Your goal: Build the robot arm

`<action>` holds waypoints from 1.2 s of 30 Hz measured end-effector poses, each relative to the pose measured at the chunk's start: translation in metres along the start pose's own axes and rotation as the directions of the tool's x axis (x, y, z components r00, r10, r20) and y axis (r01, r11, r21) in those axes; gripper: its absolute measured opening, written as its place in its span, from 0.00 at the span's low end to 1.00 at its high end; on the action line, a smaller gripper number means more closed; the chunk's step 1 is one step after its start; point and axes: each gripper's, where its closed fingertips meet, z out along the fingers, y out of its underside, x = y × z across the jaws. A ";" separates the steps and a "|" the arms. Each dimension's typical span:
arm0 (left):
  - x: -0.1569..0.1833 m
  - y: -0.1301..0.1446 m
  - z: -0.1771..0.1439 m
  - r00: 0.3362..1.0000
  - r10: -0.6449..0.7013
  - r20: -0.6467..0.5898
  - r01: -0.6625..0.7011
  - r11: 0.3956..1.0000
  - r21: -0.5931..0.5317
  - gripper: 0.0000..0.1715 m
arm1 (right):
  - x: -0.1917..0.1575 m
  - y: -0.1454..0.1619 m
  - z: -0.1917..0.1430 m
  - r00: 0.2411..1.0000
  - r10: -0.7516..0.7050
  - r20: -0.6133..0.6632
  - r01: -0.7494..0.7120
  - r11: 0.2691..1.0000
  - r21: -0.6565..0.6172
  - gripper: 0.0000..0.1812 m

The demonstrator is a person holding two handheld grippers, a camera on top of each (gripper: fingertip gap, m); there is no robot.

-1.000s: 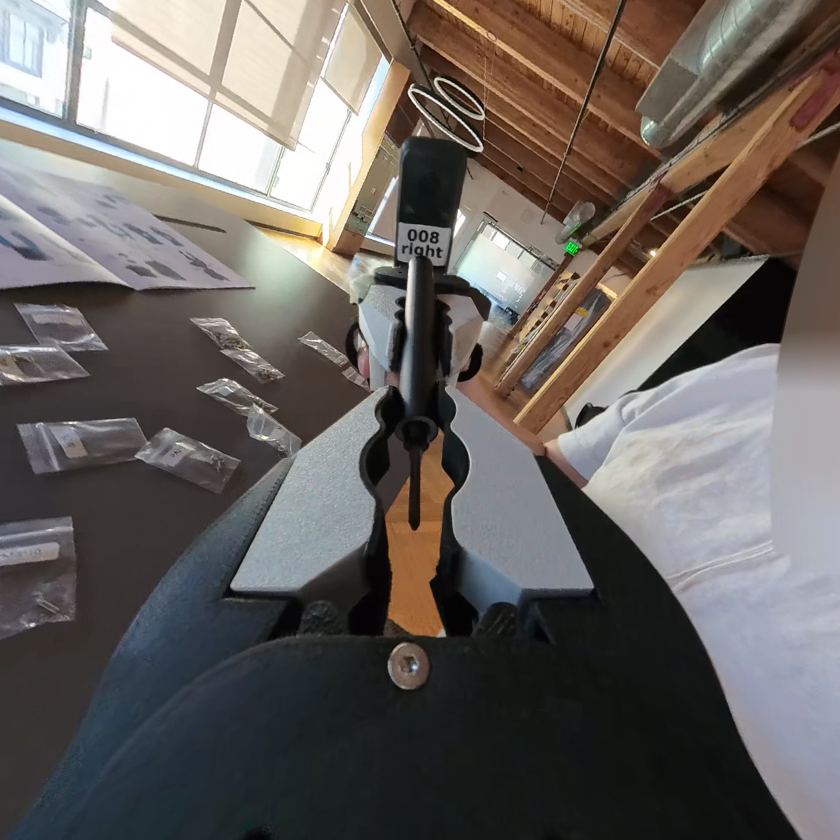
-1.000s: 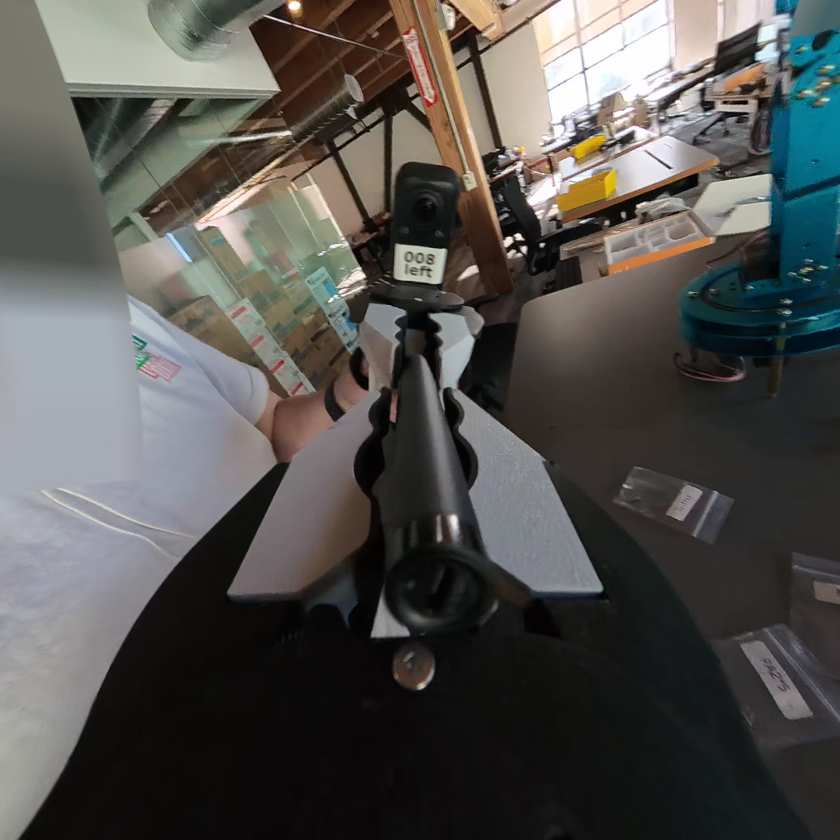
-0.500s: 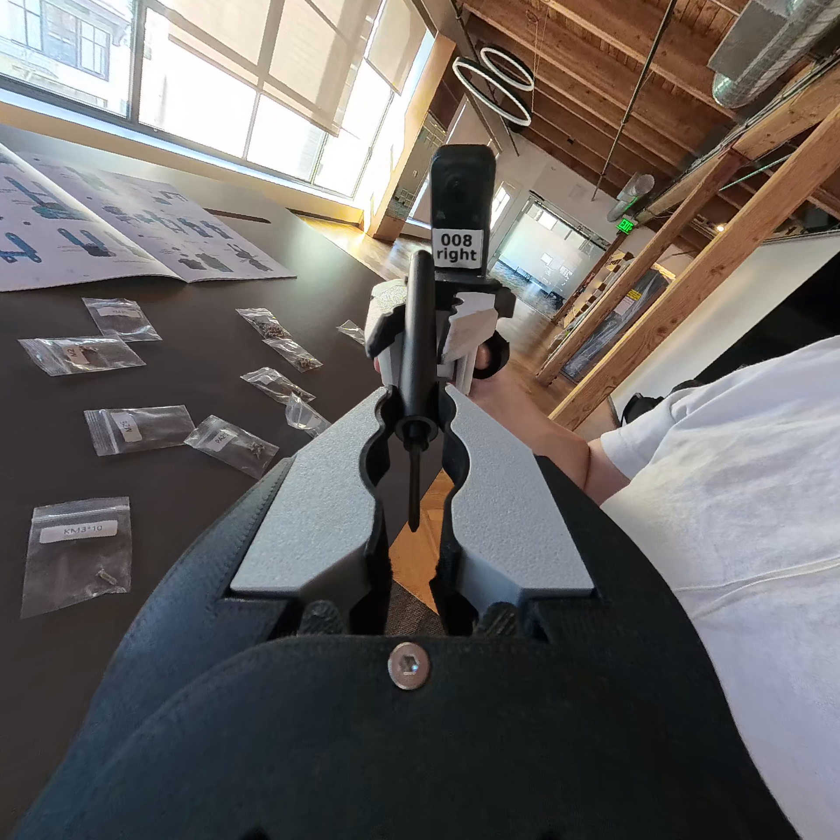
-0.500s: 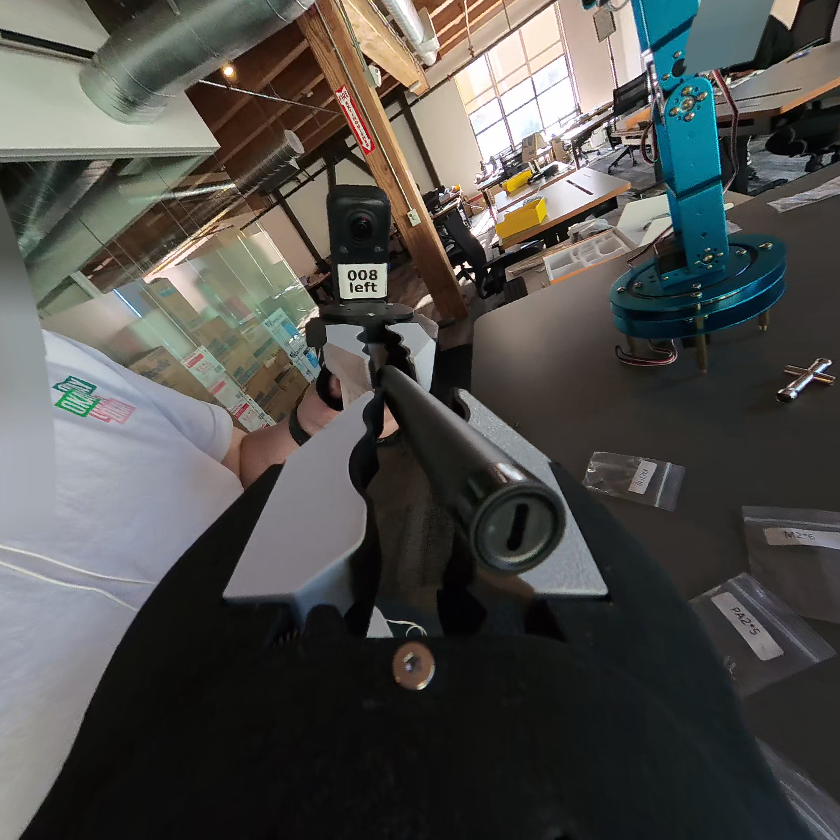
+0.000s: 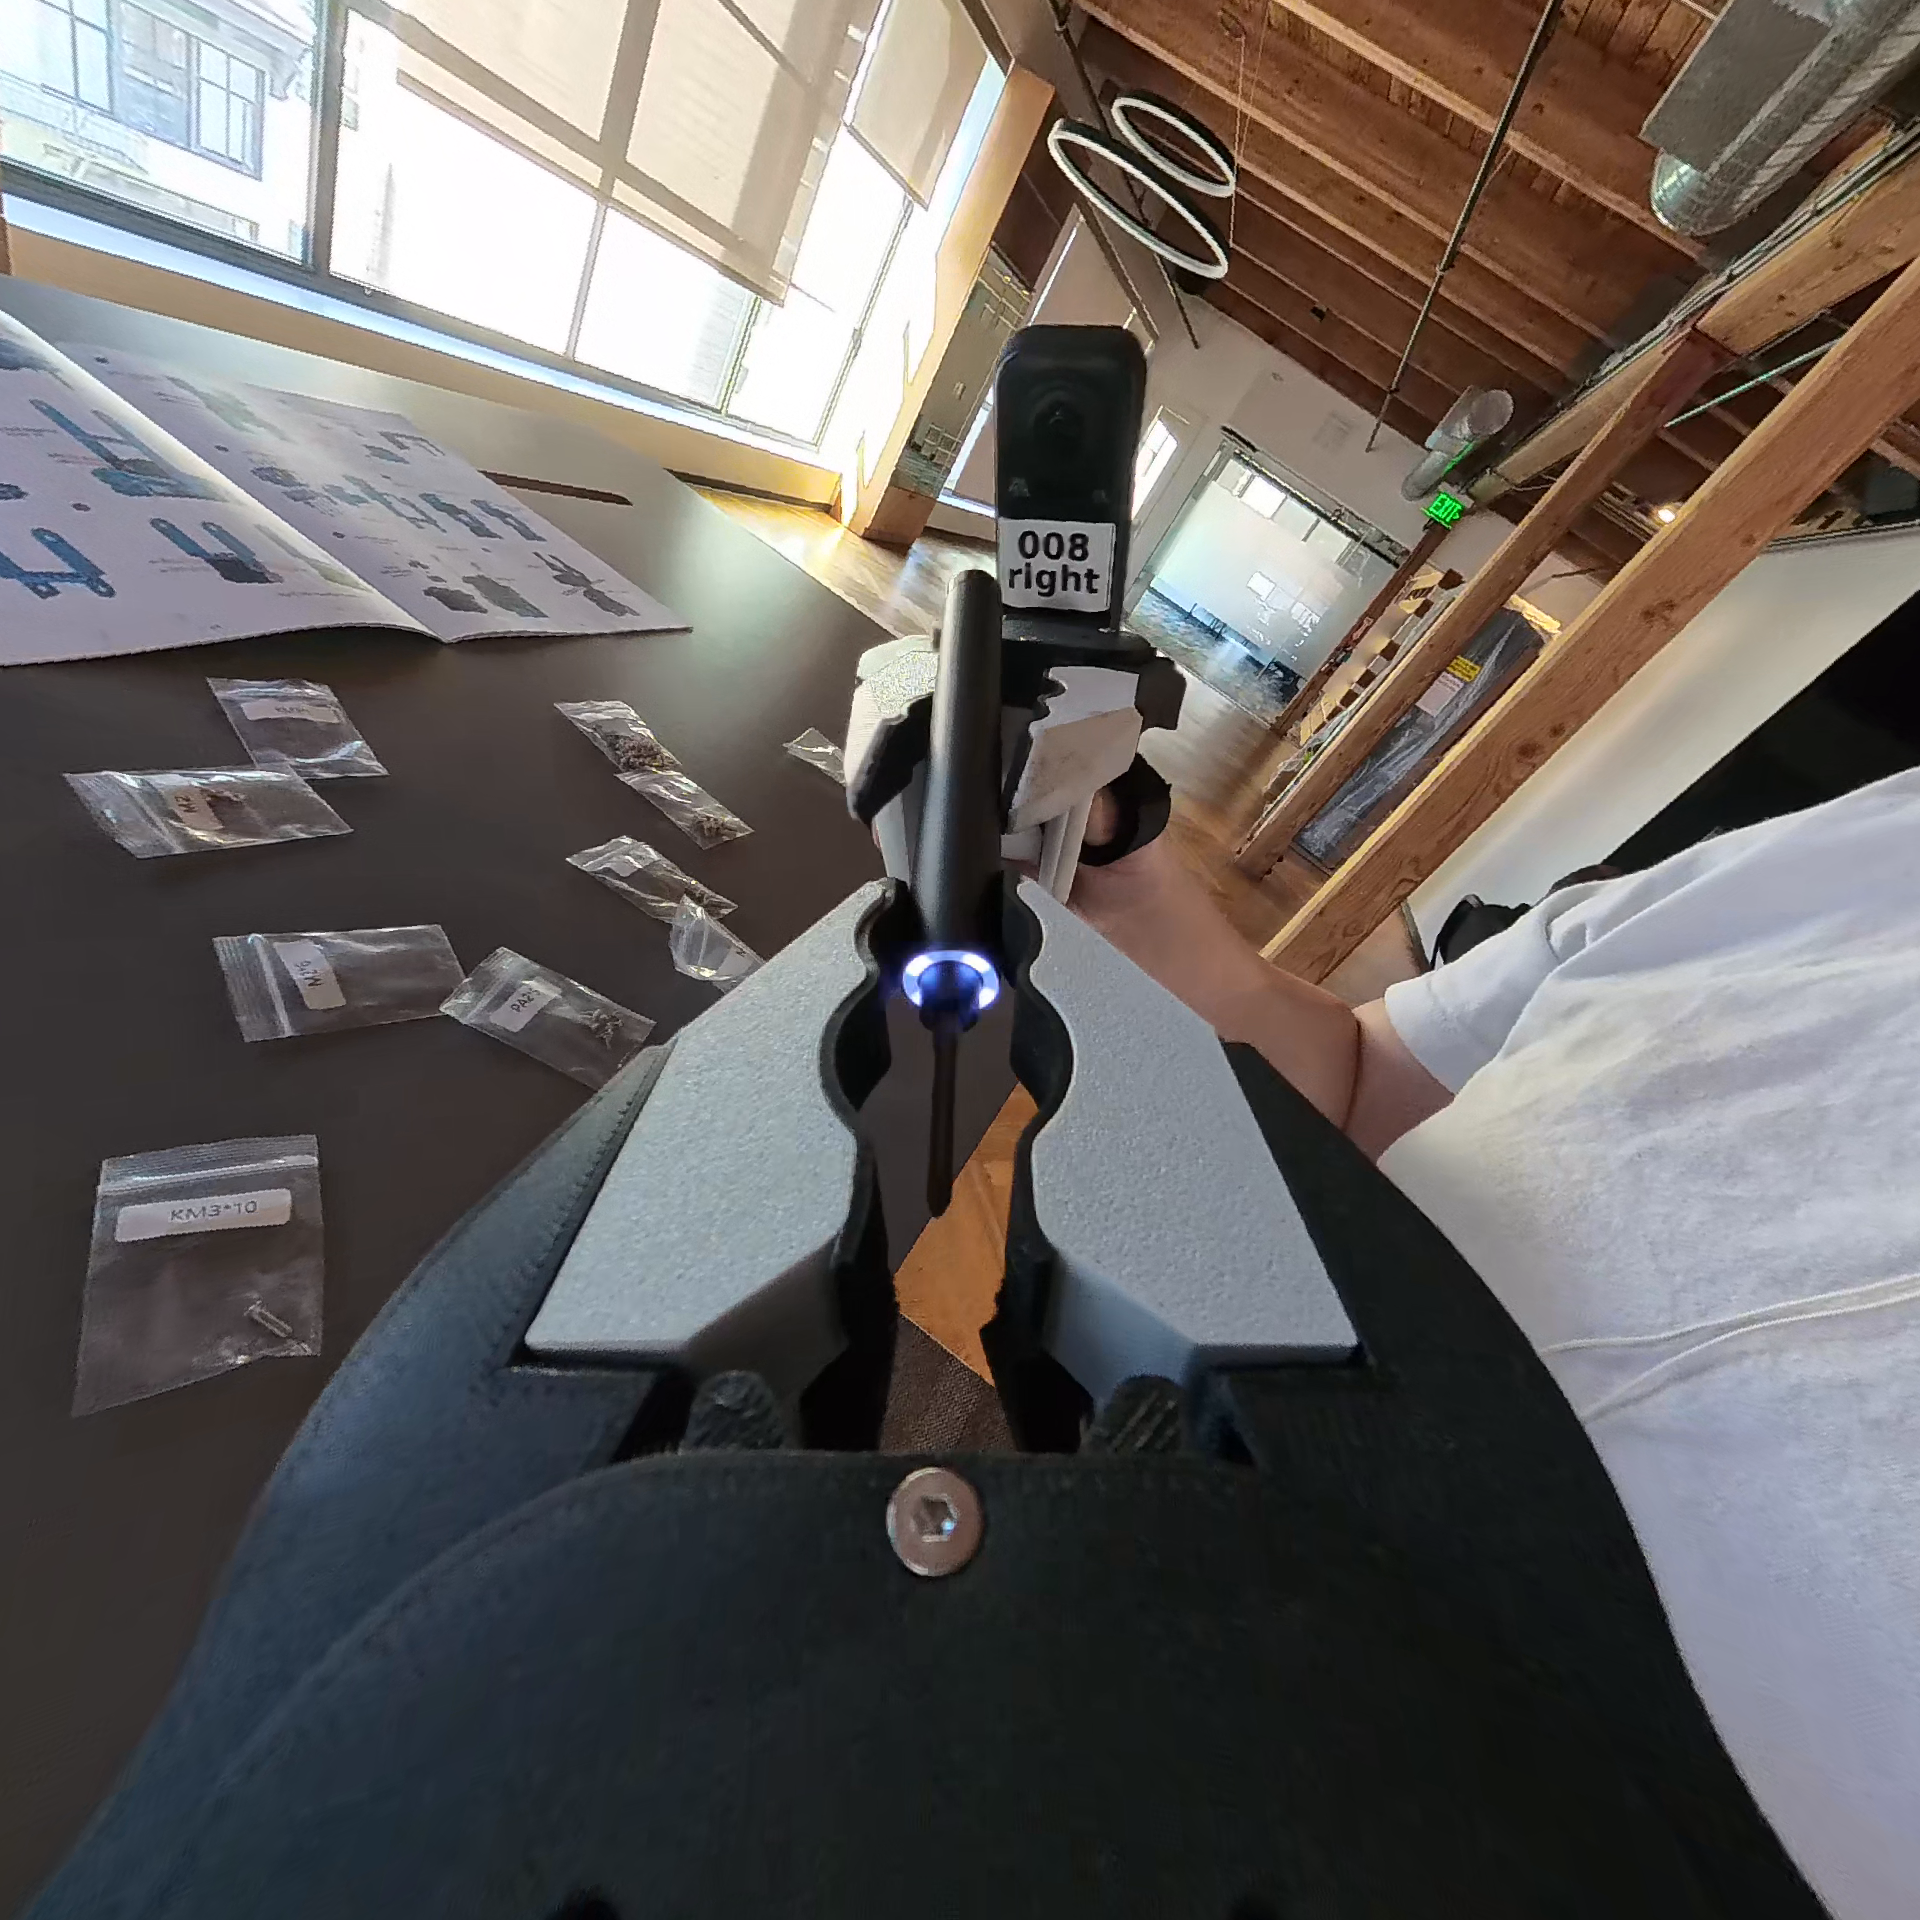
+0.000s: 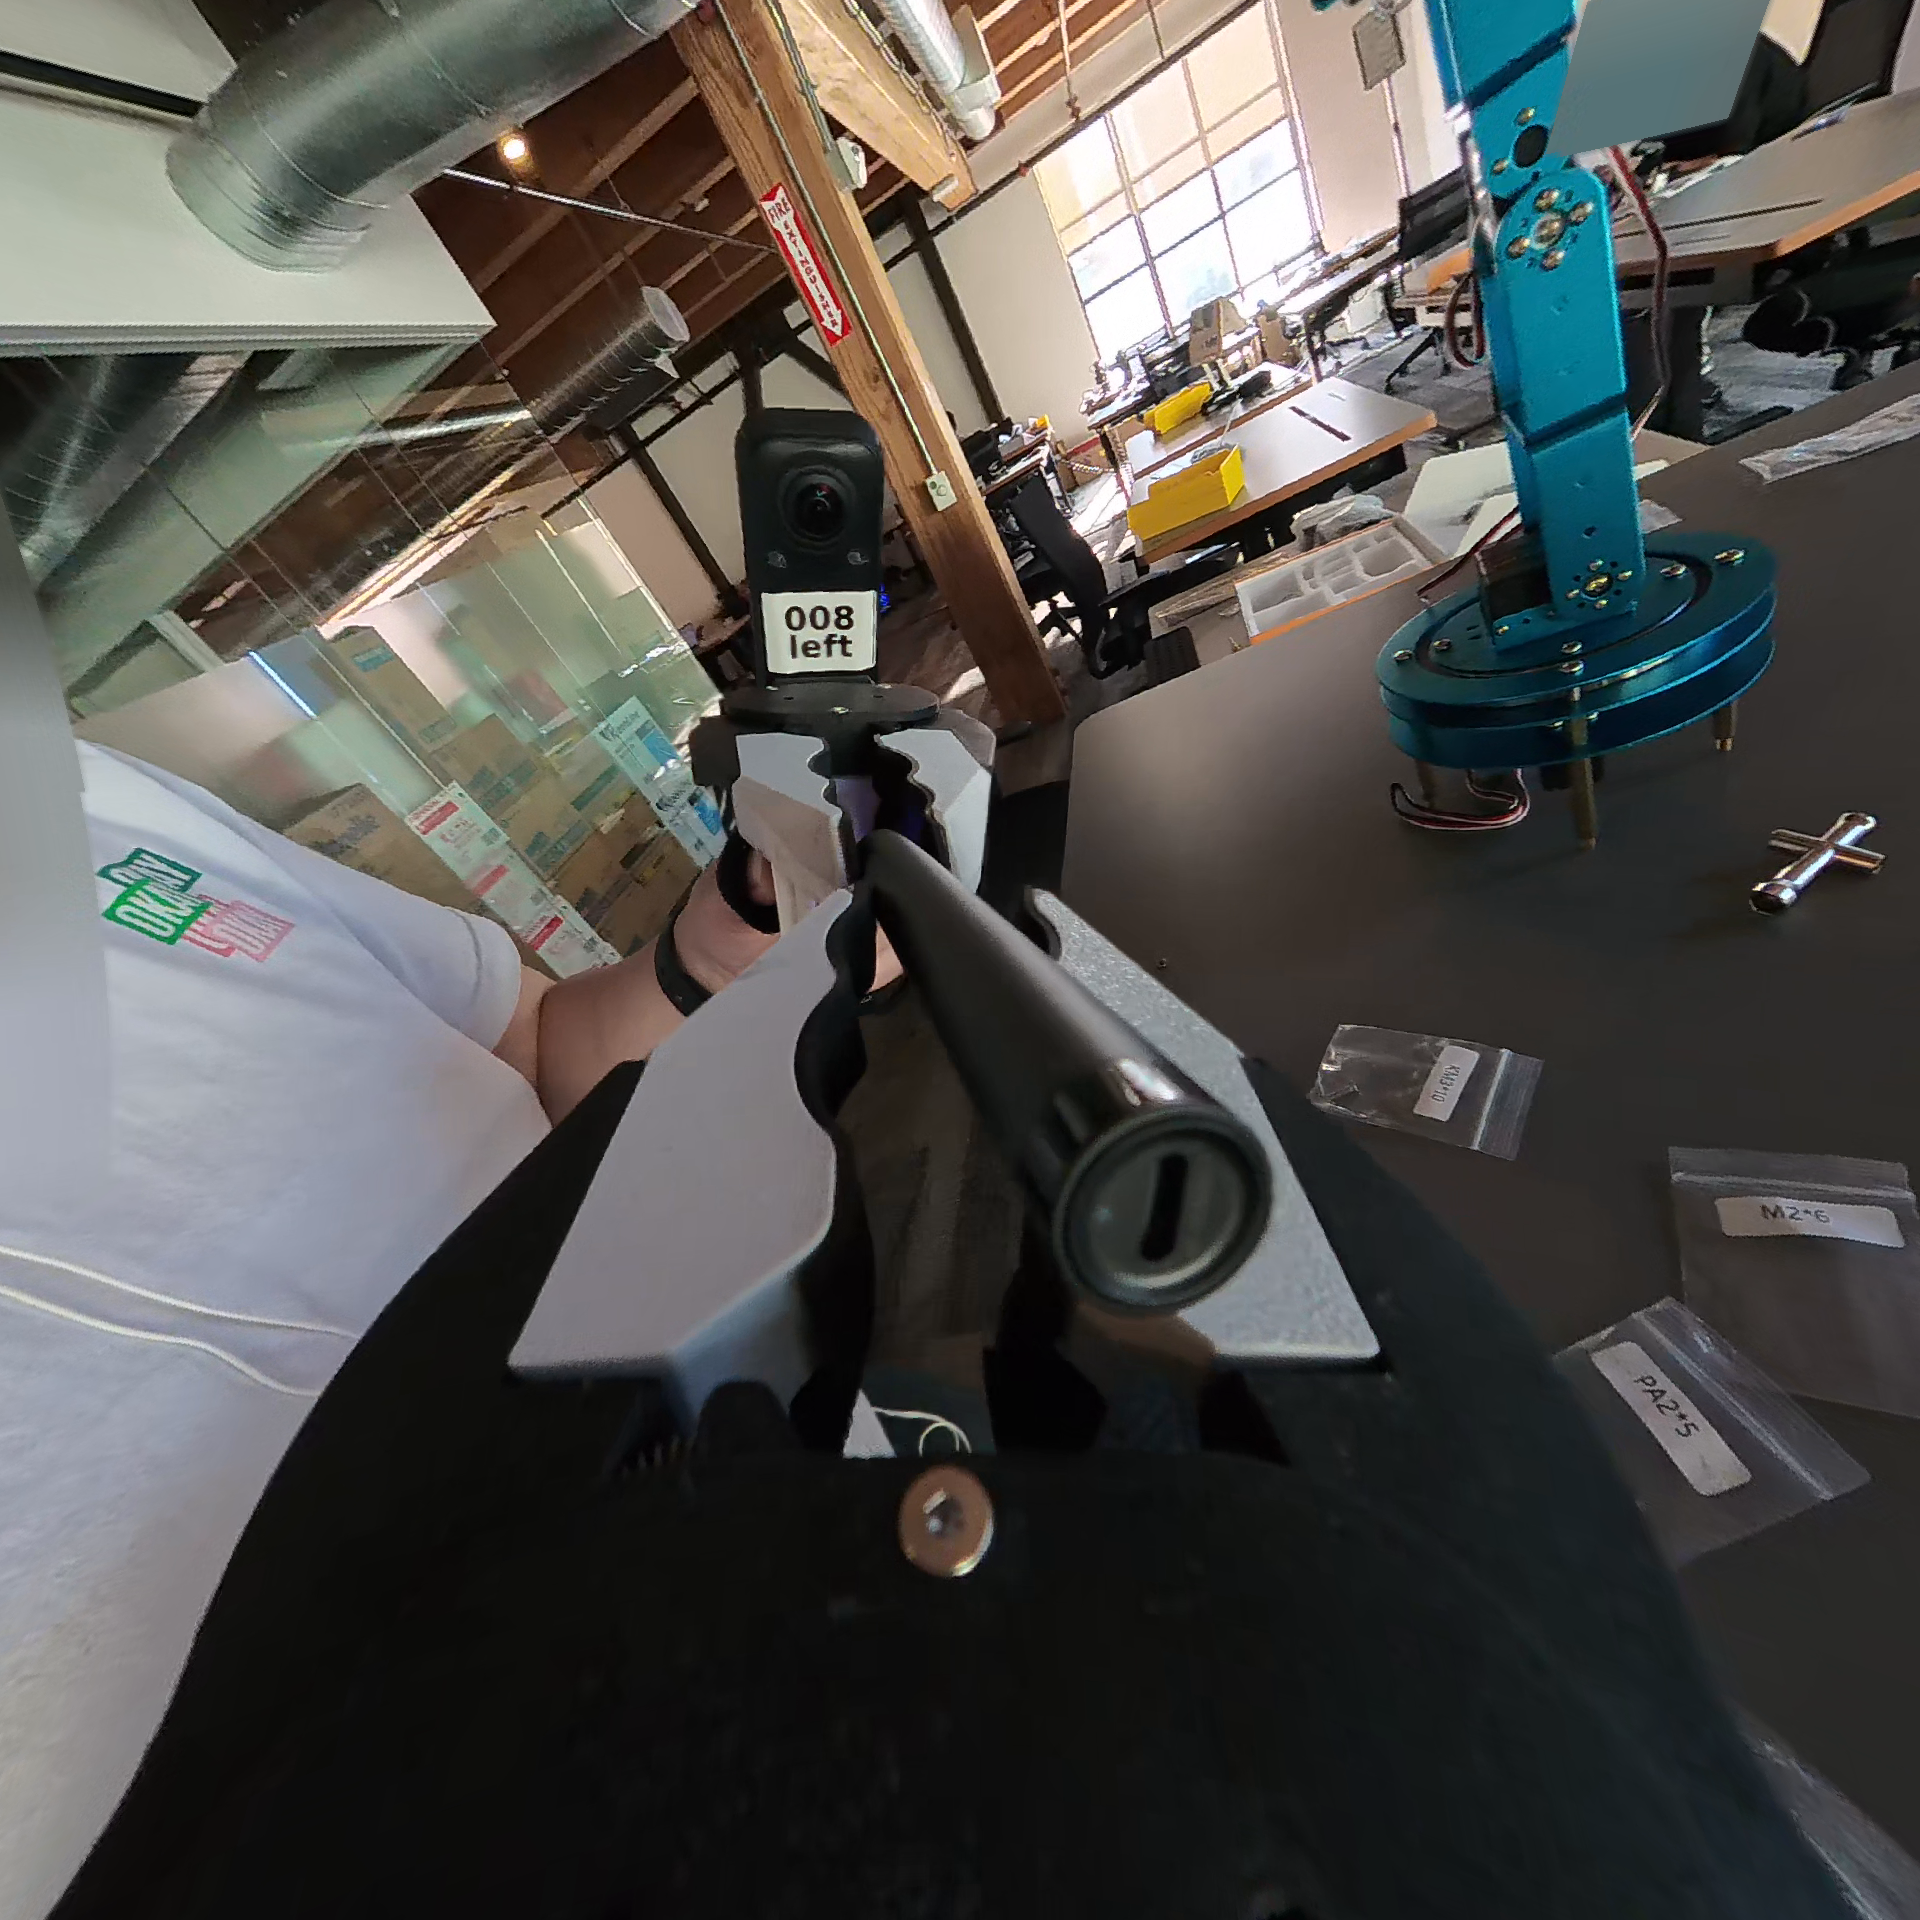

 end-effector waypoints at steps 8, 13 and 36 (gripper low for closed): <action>0.004 -0.001 0.002 0.999 0.015 -0.045 -0.015 1.000 0.004 0.10 | -0.008 -0.004 -0.001 0.997 0.007 0.073 -0.009 1.000 0.024 0.11; 0.008 -0.004 0.002 0.997 0.056 -0.045 -0.056 0.998 -0.001 0.10 | -0.013 -0.007 -0.003 0.997 -0.026 0.074 0.023 0.999 0.045 0.10; 0.006 -0.021 -0.046 0.997 0.081 -0.022 -0.079 0.994 0.072 0.16 | -0.023 -0.021 -0.030 0.991 -0.121 0.062 0.111 0.984 0.141 0.08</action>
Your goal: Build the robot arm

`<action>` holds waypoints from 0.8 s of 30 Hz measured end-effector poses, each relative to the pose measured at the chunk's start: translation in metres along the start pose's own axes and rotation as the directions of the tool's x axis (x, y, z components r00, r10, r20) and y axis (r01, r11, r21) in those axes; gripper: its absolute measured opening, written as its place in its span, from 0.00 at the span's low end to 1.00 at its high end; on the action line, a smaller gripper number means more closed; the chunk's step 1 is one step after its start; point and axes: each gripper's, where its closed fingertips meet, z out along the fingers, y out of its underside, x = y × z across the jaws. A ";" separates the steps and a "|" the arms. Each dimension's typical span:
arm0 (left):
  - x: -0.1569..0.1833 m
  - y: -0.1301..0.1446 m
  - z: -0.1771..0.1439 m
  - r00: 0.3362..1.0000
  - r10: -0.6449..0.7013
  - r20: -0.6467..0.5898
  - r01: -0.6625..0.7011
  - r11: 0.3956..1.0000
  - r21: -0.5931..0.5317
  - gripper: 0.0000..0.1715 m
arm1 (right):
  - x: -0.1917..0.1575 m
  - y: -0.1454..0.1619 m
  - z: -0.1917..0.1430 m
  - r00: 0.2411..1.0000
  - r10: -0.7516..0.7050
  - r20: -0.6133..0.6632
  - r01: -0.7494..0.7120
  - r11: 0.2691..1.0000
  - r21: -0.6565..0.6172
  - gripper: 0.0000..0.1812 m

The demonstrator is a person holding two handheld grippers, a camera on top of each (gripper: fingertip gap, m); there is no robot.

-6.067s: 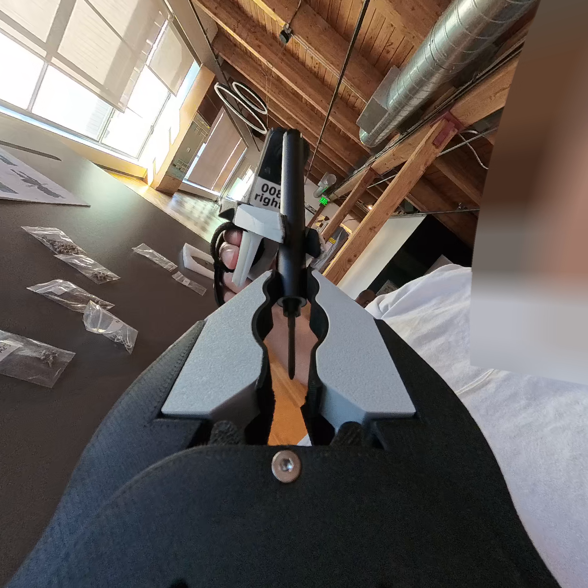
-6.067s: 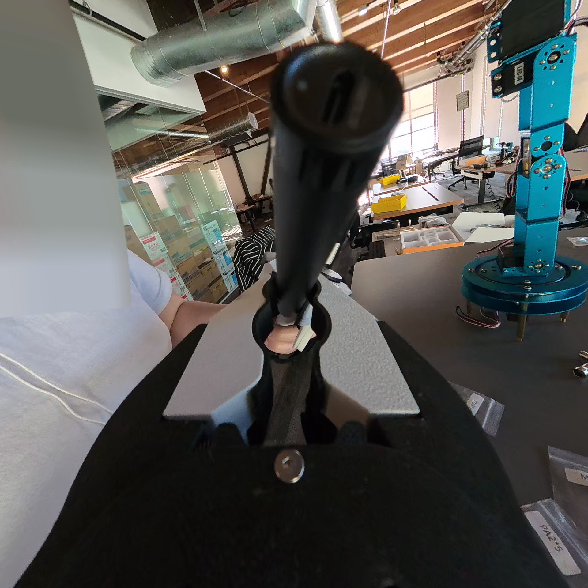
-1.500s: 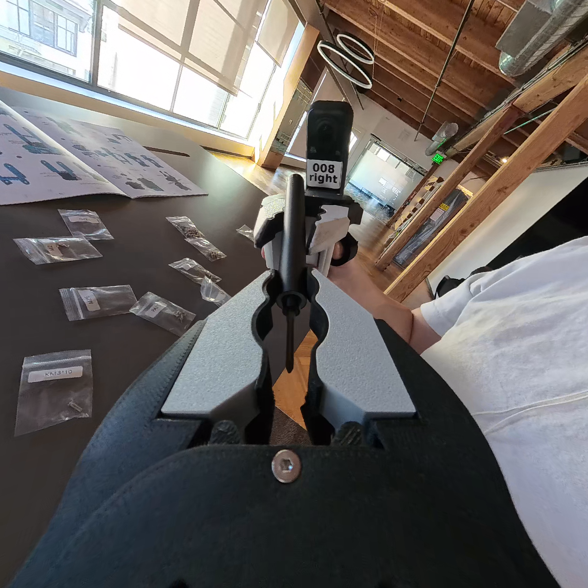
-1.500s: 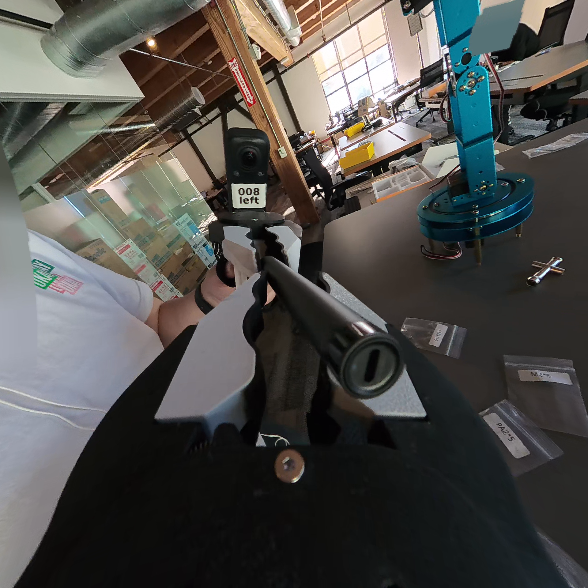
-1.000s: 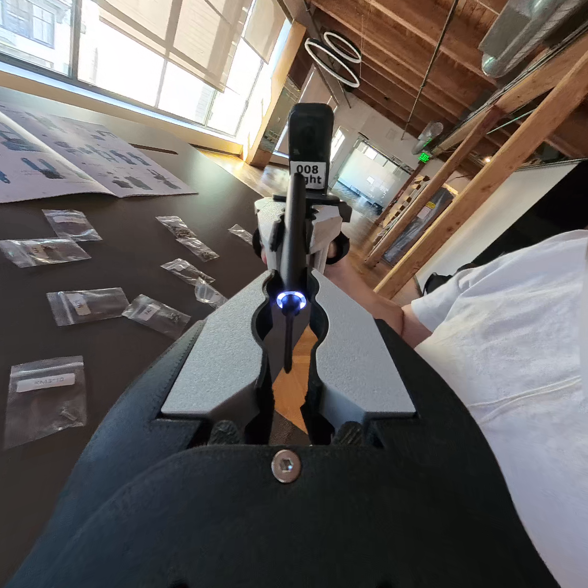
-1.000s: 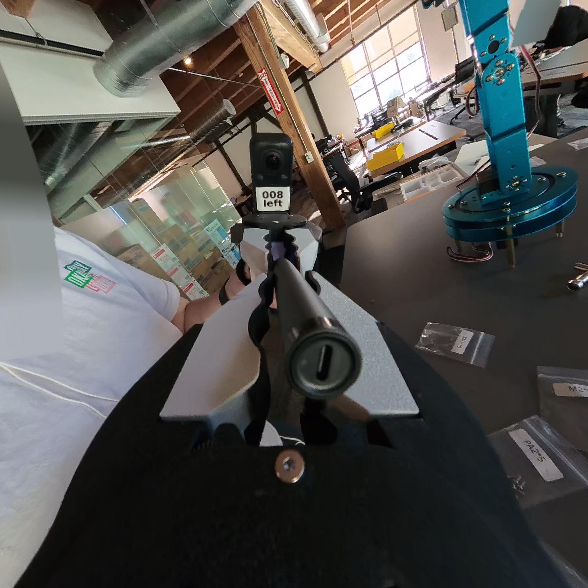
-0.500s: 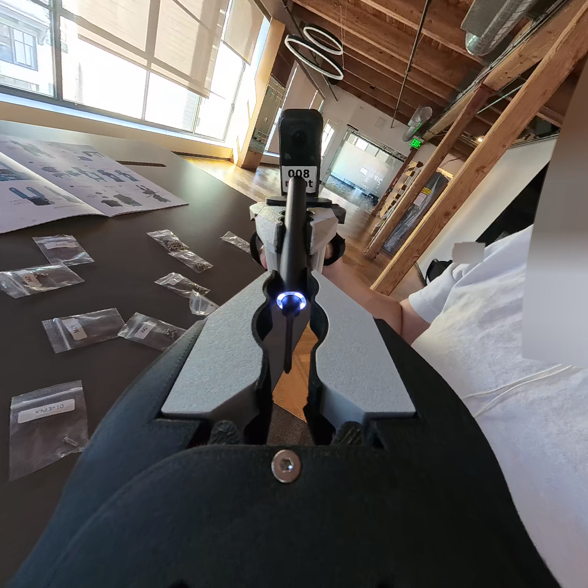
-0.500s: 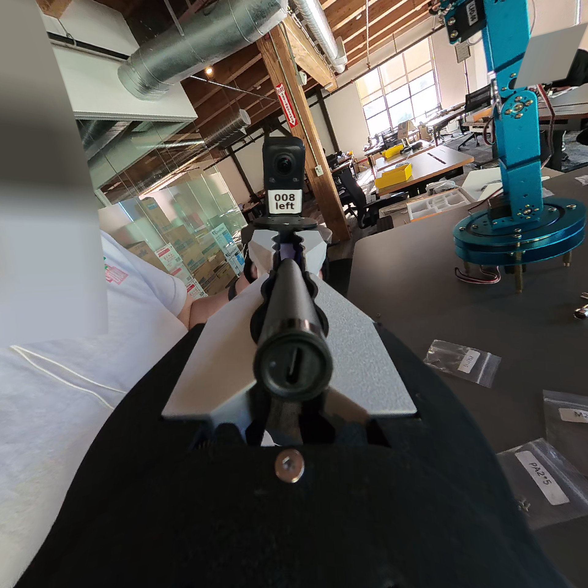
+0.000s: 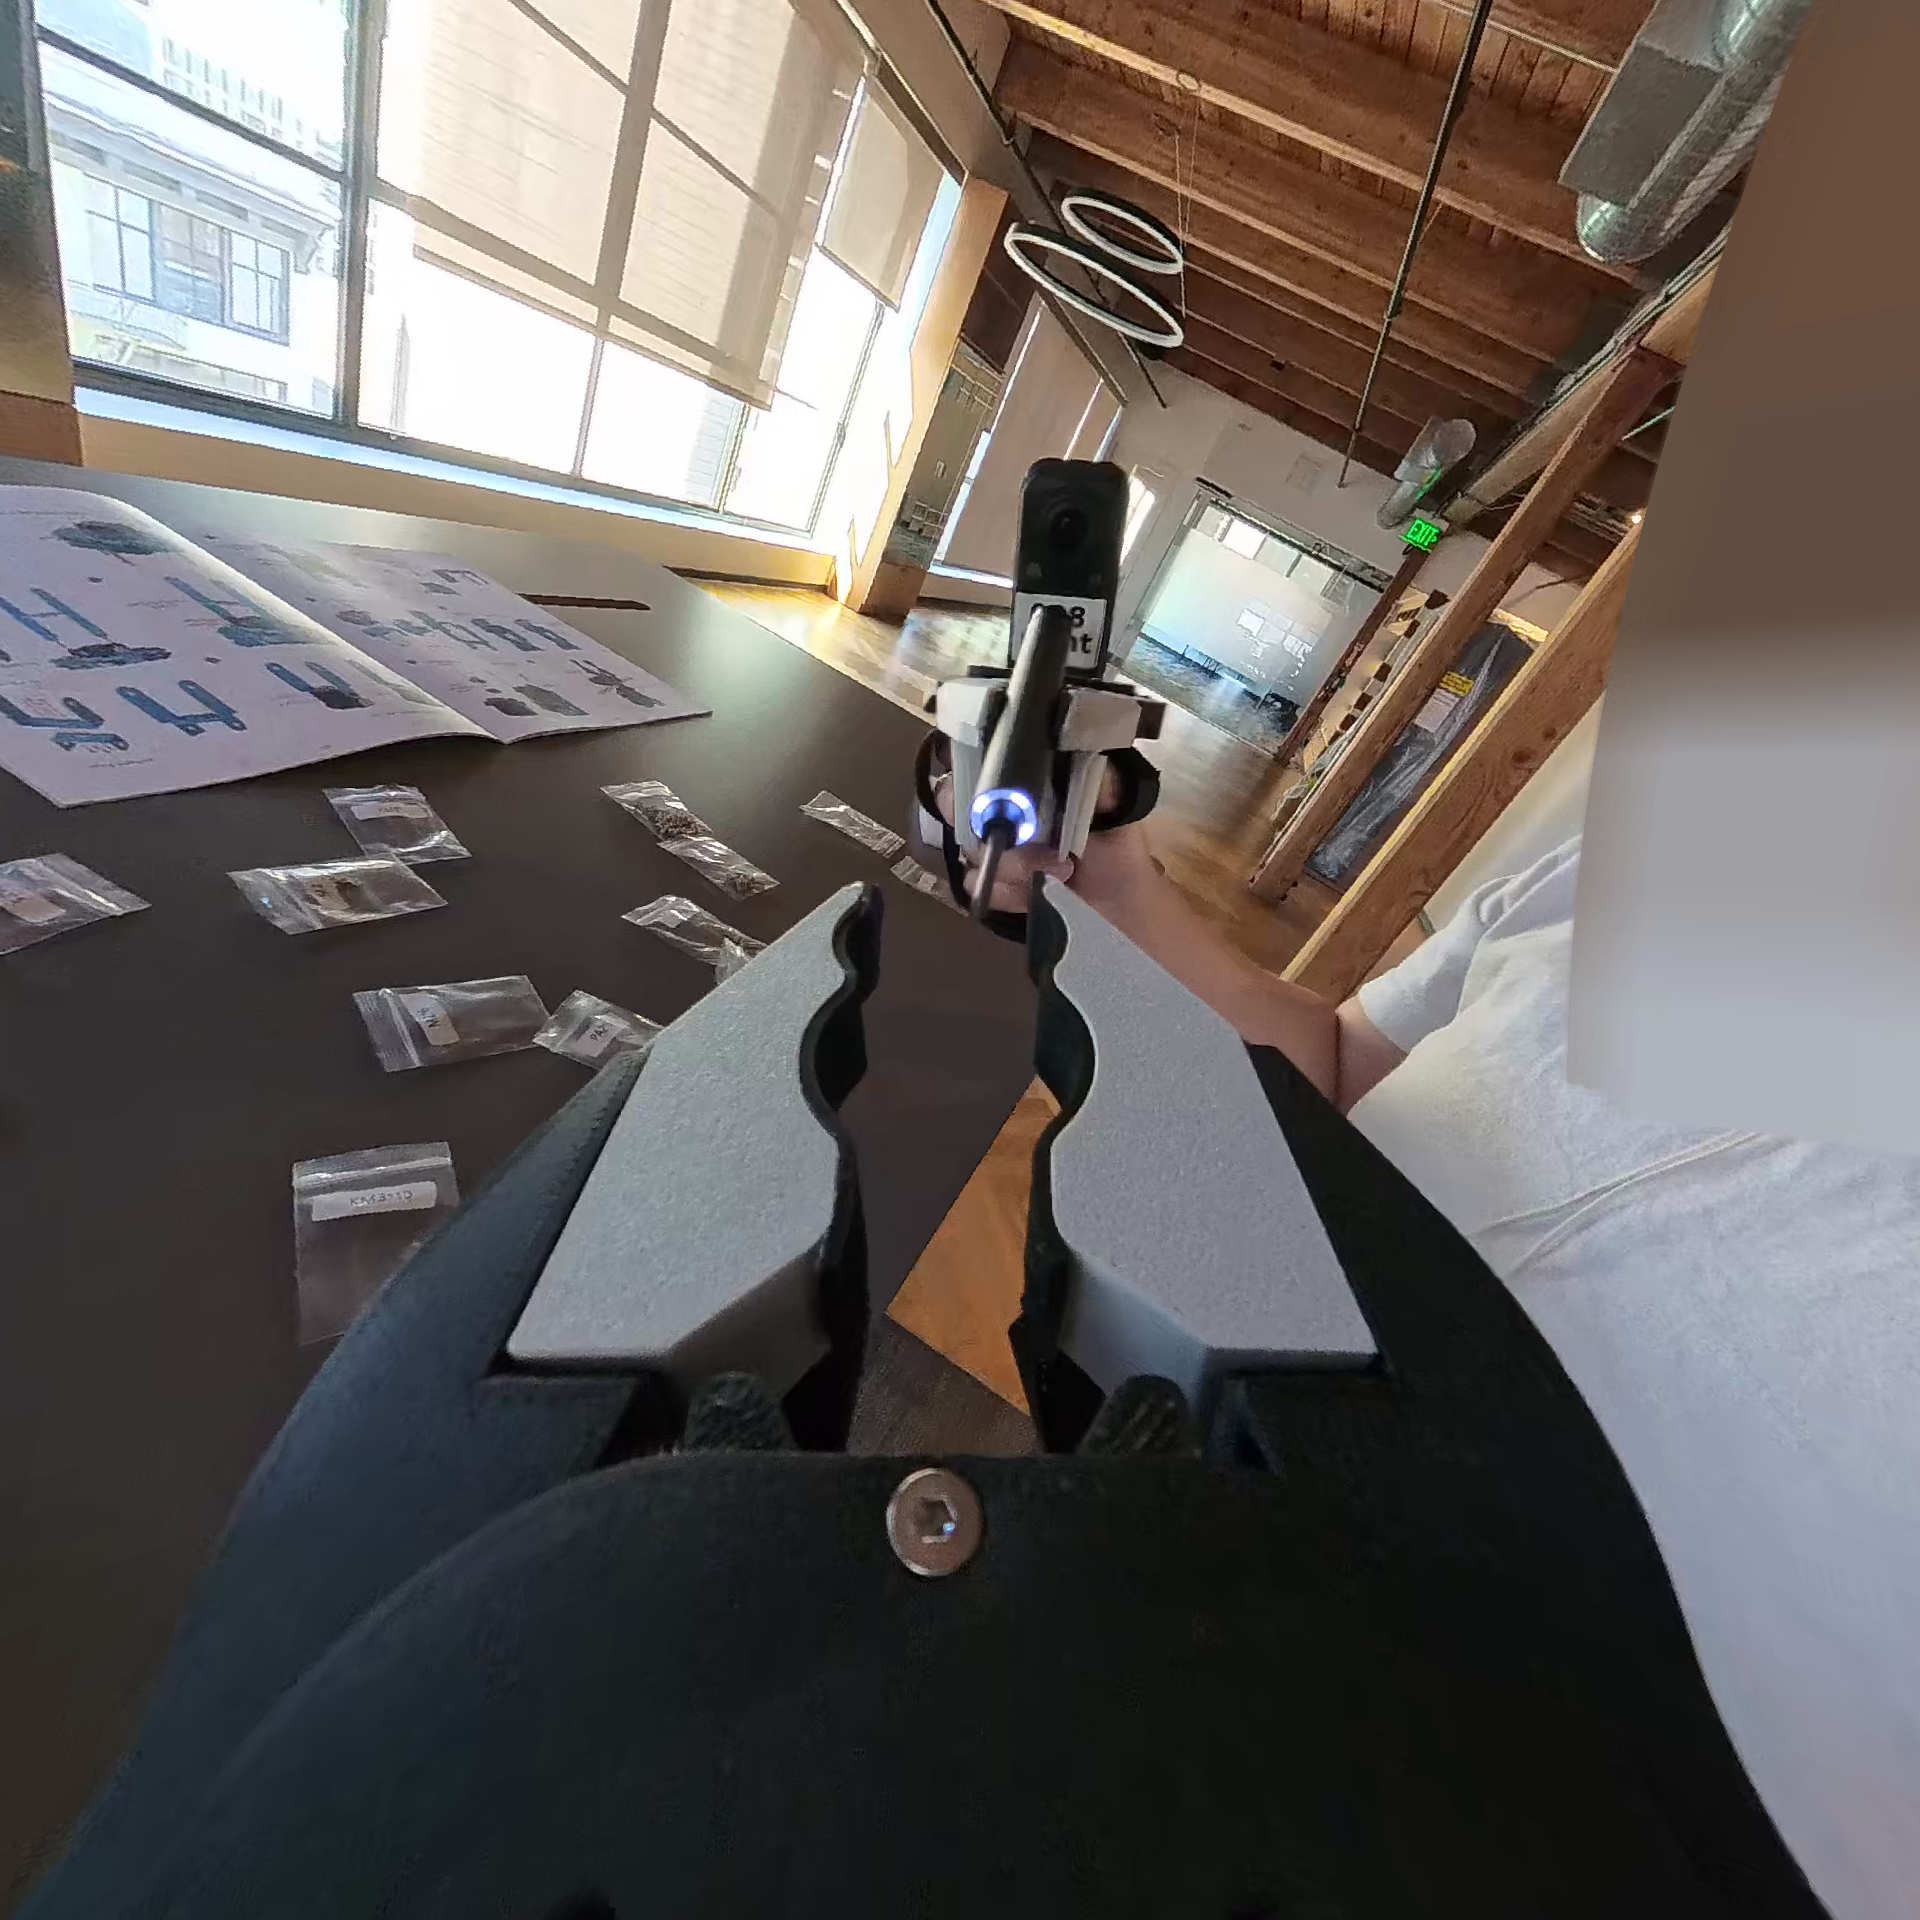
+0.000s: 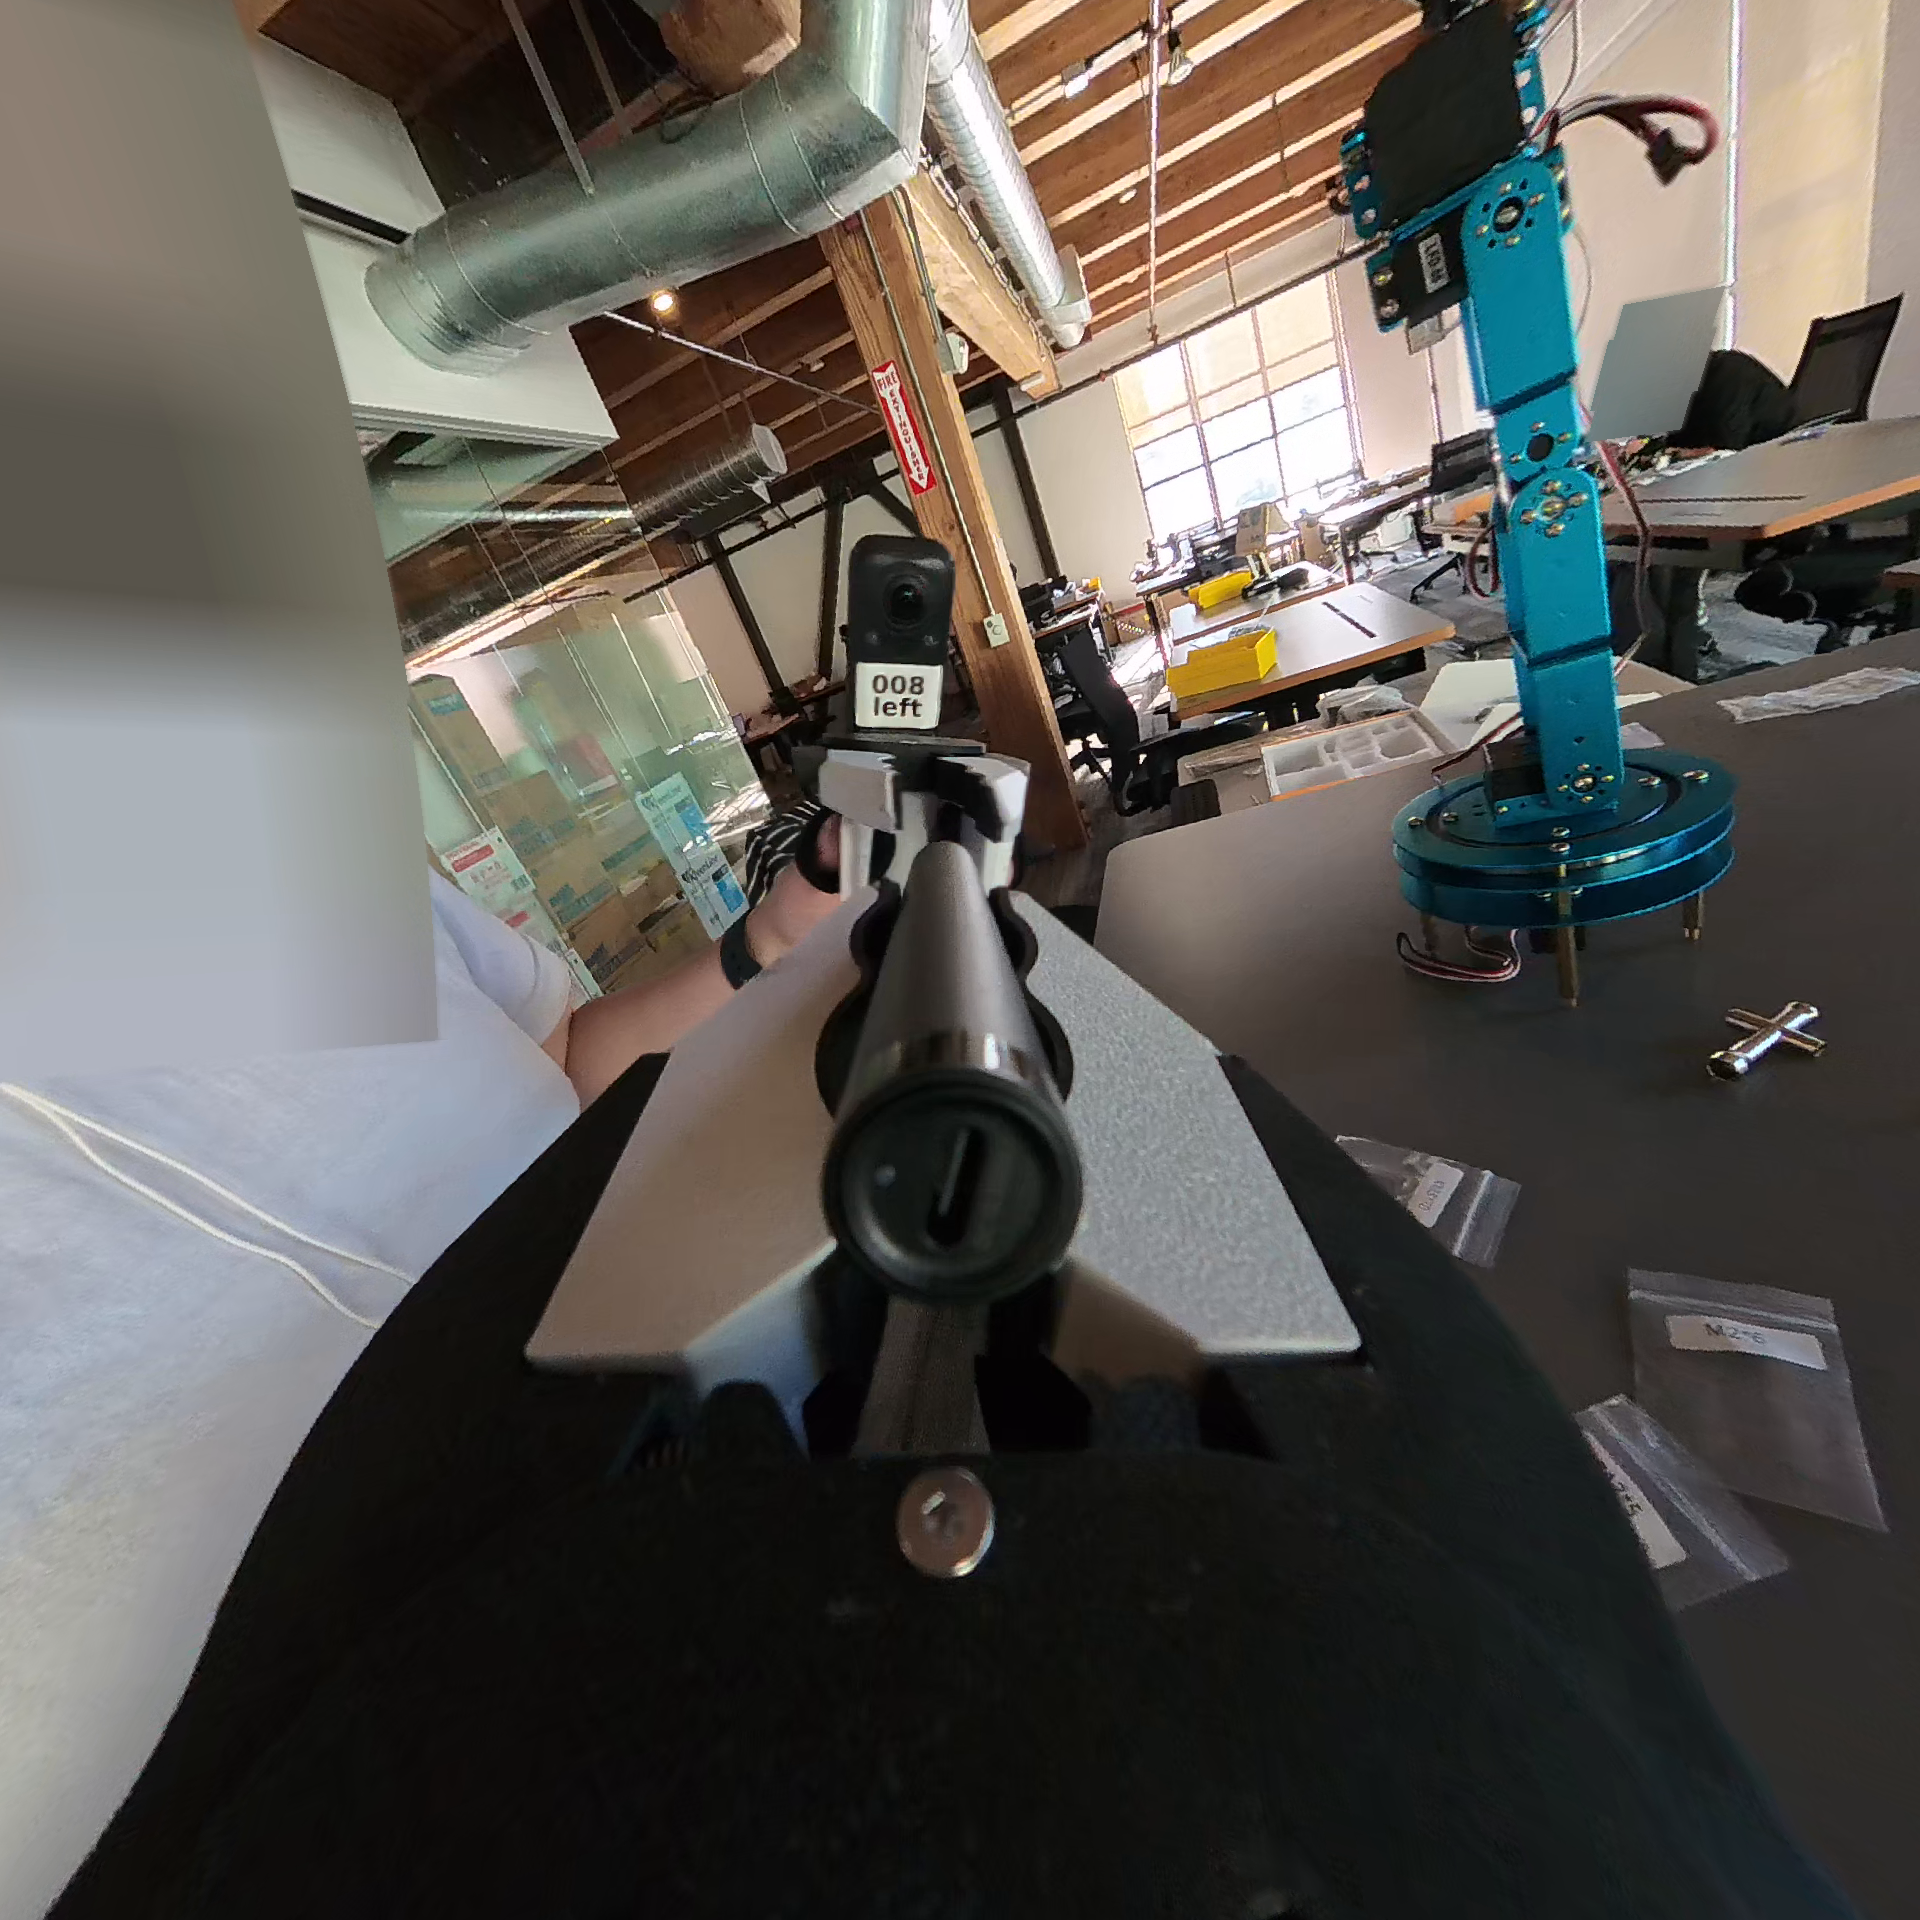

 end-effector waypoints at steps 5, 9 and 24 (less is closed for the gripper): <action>0.010 -0.006 -0.008 1.000 0.011 -0.007 -0.010 1.000 0.026 0.16 | 0.007 0.001 -0.005 0.999 -0.020 -0.034 0.020 1.000 0.012 0.09; 0.012 -0.010 -0.016 0.999 0.026 0.021 -0.027 0.999 0.037 0.16 | 0.009 0.005 -0.007 0.997 -0.050 -0.057 0.050 0.999 0.005 0.09; 0.010 0.052 0.054 0.969 0.235 -0.076 -0.243 0.859 -0.450 0.11 | -0.011 0.031 0.022 0.972 -0.235 0.020 0.229 0.918 -0.323 0.09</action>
